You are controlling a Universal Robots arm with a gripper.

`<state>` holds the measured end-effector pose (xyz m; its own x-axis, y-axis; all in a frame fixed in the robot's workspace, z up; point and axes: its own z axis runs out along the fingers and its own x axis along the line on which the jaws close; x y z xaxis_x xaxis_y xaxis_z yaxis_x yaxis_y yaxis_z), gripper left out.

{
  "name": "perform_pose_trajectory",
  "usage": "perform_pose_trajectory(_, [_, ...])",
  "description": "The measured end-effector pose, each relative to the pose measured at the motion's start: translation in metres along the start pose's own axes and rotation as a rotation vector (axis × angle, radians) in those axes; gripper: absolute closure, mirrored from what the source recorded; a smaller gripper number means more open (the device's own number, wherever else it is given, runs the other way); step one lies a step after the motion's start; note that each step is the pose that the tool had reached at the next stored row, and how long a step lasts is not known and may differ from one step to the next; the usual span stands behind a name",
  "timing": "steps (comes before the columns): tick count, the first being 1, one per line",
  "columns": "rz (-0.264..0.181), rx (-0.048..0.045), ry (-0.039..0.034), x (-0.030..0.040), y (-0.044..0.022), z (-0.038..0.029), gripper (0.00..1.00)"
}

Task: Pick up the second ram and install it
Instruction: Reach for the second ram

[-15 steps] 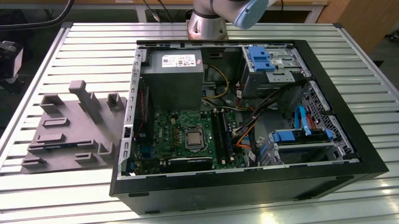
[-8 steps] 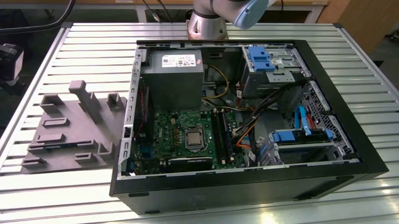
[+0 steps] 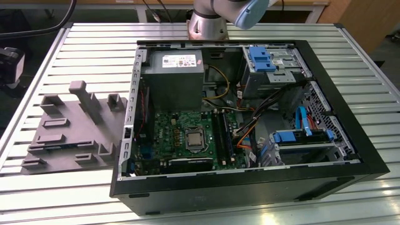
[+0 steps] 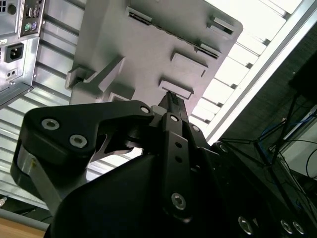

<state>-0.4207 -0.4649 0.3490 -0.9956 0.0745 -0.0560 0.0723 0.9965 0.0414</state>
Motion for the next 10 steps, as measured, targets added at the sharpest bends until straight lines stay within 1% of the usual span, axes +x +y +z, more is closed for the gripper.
perform_pose_trajectory(10, [0.000,0.0001,0.0000,0.0003,-0.0026,0.0063,0.89])
